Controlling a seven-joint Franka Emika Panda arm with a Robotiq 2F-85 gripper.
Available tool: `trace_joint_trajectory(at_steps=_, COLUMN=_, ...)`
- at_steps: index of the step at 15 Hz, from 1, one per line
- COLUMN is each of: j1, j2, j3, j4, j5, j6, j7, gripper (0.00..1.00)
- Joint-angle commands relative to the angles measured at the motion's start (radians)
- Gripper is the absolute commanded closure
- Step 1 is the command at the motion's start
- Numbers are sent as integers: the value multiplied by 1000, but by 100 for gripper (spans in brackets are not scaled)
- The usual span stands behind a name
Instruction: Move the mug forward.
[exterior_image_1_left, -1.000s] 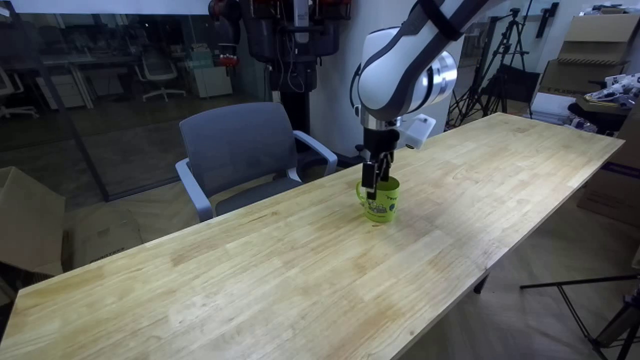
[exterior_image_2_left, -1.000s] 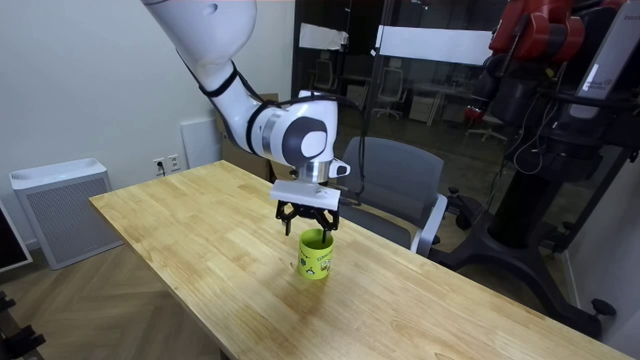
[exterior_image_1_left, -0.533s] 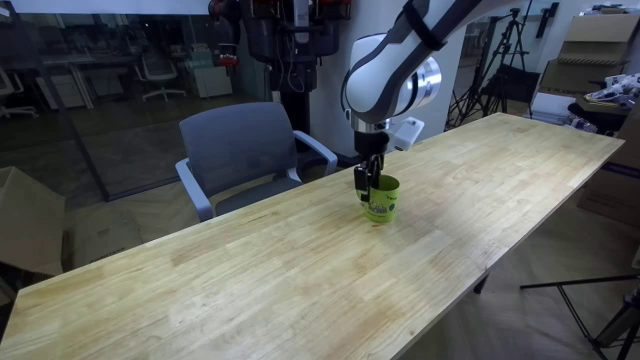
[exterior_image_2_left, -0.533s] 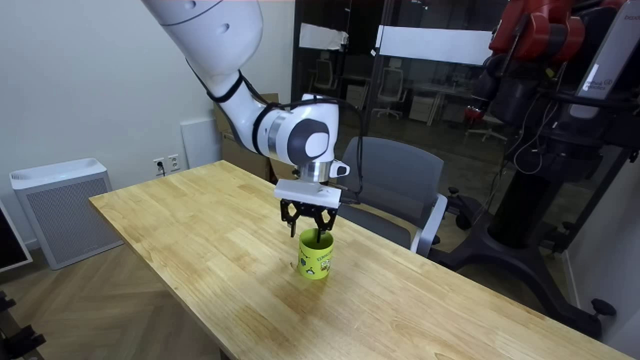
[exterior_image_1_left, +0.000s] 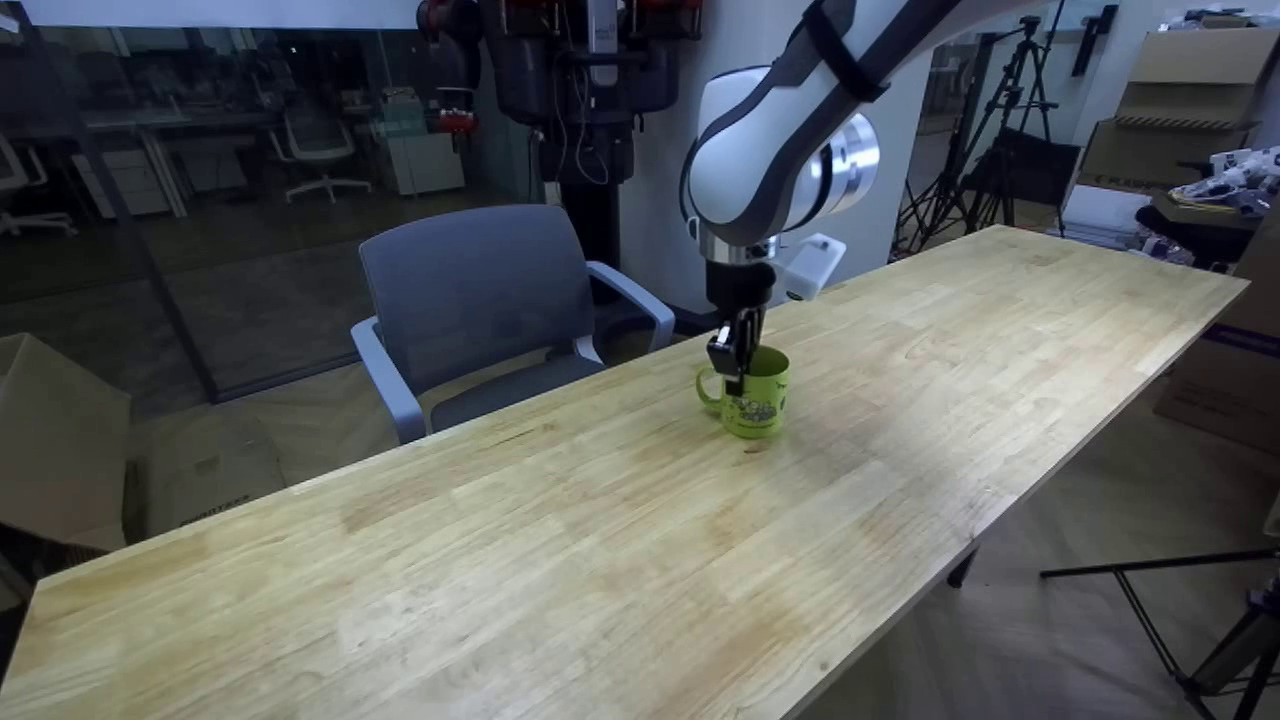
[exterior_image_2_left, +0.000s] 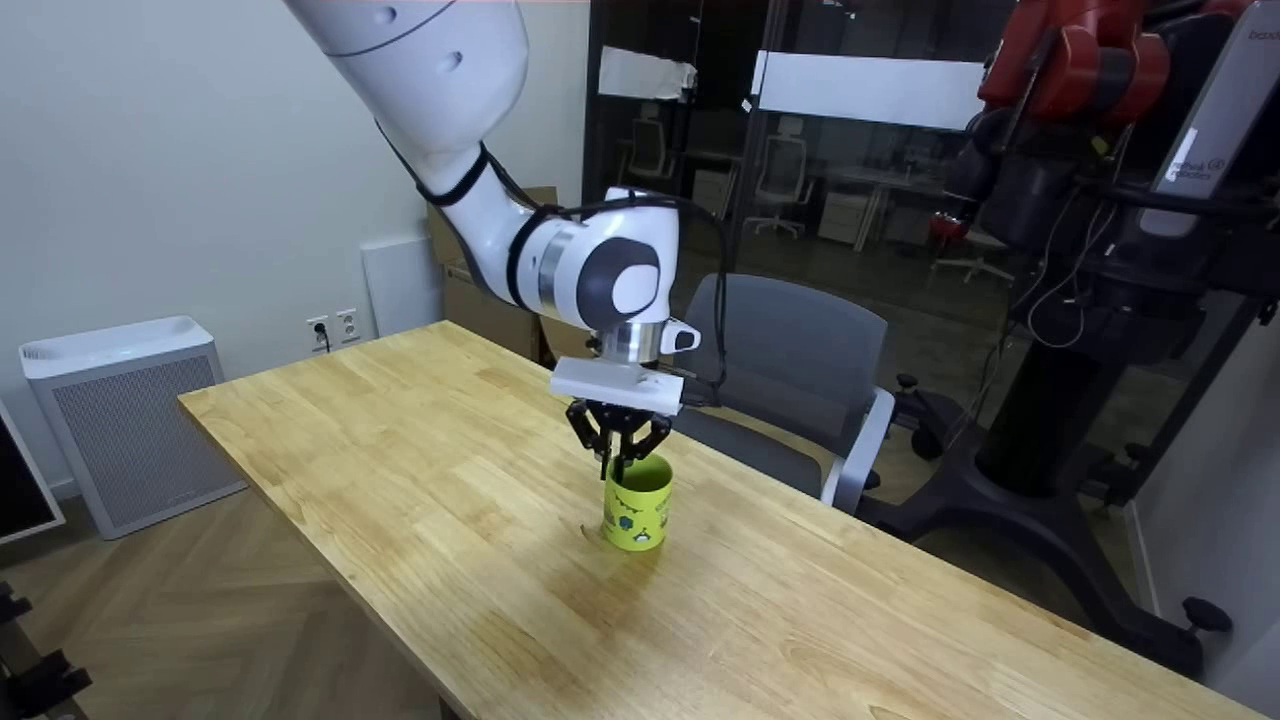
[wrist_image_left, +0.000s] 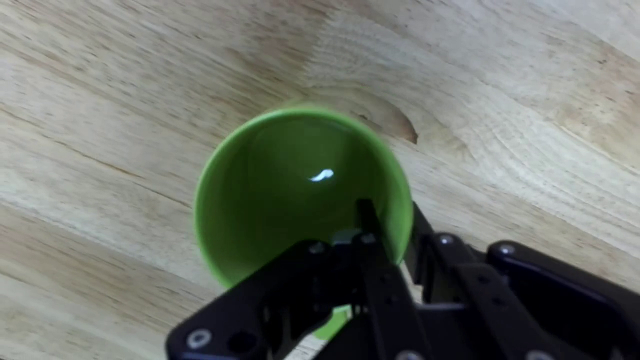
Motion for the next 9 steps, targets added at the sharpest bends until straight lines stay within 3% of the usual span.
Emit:
trace_joint_trajectory(at_steps=1, j1=-6, j2=5, j3=9, j4=26, j5=-2, j6=-26, j7=17, gripper=100)
trace_joint_trajectory(at_steps=3, j1=-15, j2=-1, j3=17, j4=22, j5=6, j6=-37, j7=5, gripper=97)
trace_joint_trajectory(at_steps=4, j1=-9, j2=1, j3=9, j4=5, j5=-7, j6=-5, j7=5, gripper=90)
trace_joint_trajectory(at_steps=8, j1=-11, j2=1, j3=10, j4=5, j5=-7, j6=-7, j7=4, gripper=90)
trace_joint_trajectory(at_steps=9, j1=-12, j2=-8, j3=12, j4=-4, j5=-6, j6=-10, j7=1, gripper=98)
